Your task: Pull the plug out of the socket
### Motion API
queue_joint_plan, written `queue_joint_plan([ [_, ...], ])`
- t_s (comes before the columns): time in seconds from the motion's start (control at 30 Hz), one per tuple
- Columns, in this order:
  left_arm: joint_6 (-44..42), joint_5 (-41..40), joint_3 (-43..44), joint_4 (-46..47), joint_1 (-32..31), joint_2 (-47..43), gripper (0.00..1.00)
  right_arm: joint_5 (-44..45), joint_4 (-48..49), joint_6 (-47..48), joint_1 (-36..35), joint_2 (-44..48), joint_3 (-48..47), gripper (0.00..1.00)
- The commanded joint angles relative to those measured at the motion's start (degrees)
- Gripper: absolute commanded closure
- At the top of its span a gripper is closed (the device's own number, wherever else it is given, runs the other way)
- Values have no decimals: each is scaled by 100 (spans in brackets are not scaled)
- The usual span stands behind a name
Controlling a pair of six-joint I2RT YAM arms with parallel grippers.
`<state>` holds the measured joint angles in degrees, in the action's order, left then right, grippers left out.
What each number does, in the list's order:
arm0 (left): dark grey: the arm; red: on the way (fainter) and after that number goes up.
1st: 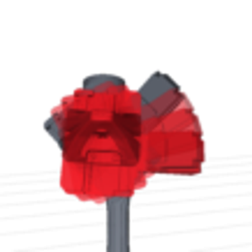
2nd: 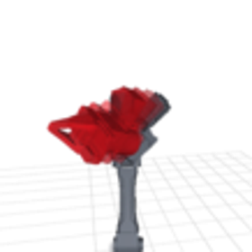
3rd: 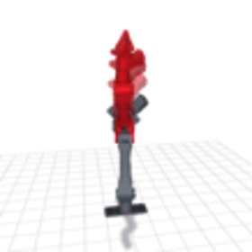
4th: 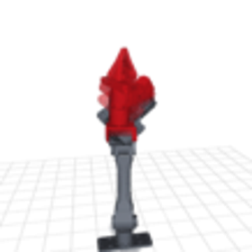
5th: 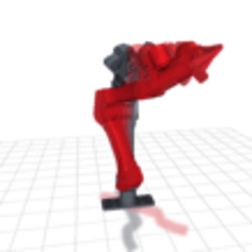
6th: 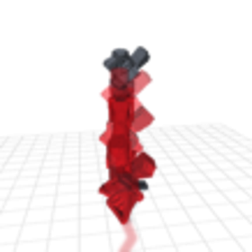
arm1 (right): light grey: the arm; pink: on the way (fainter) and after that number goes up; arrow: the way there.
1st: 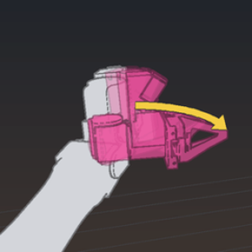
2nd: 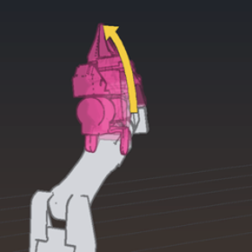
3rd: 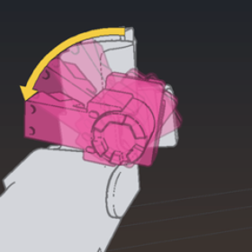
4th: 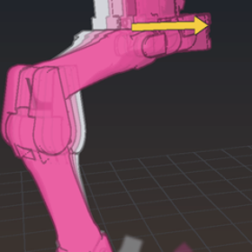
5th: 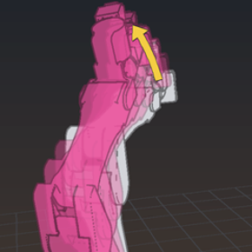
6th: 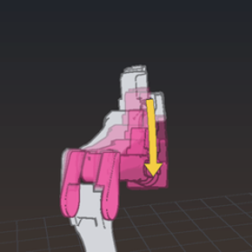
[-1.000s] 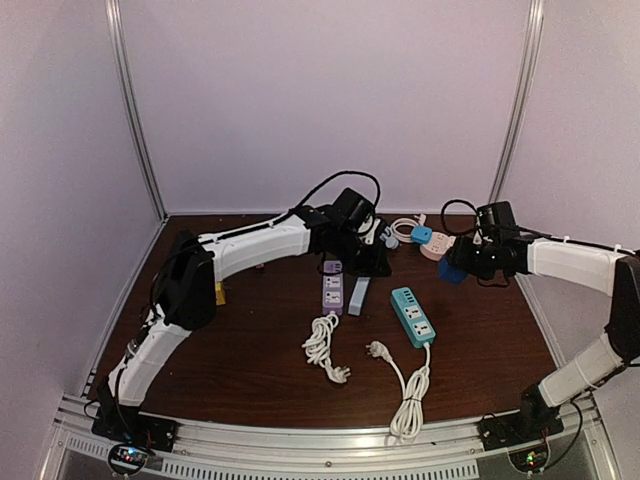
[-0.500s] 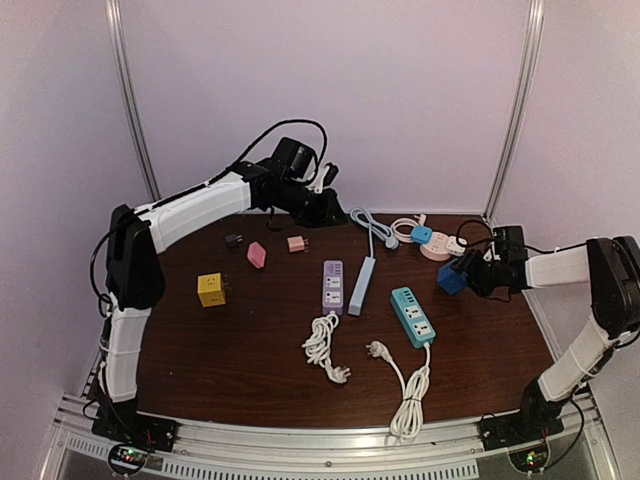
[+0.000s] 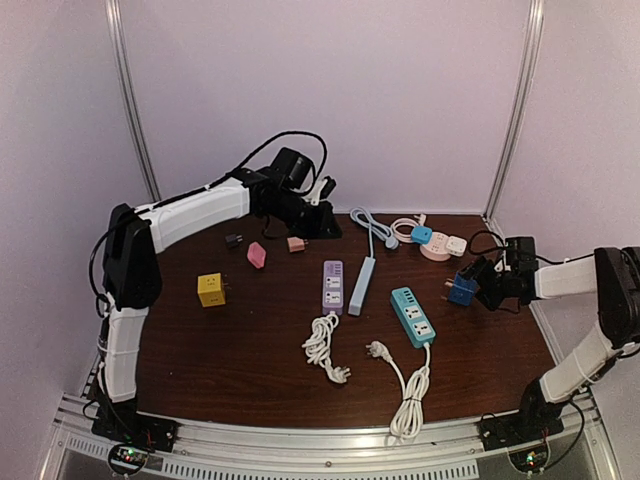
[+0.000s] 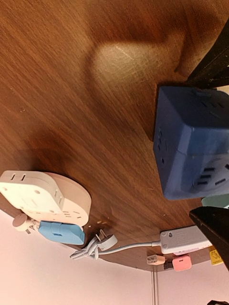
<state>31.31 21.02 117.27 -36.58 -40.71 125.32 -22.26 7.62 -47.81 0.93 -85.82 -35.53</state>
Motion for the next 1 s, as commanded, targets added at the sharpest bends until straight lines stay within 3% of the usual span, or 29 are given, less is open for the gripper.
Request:
queue_joint_plan([
  [0.0, -99, 62, -149, 333, 15, -312, 87, 202, -507, 244, 31, 183, -126, 11],
  [0.37, -38, 24, -214, 501, 63, -335, 87, 498, -902, 591, 39, -200, -1203, 7],
  [0.97, -37, -65, -231, 460, 83, -369, 87, -369, 42, 165, 472, -2429, -3030, 12],
])
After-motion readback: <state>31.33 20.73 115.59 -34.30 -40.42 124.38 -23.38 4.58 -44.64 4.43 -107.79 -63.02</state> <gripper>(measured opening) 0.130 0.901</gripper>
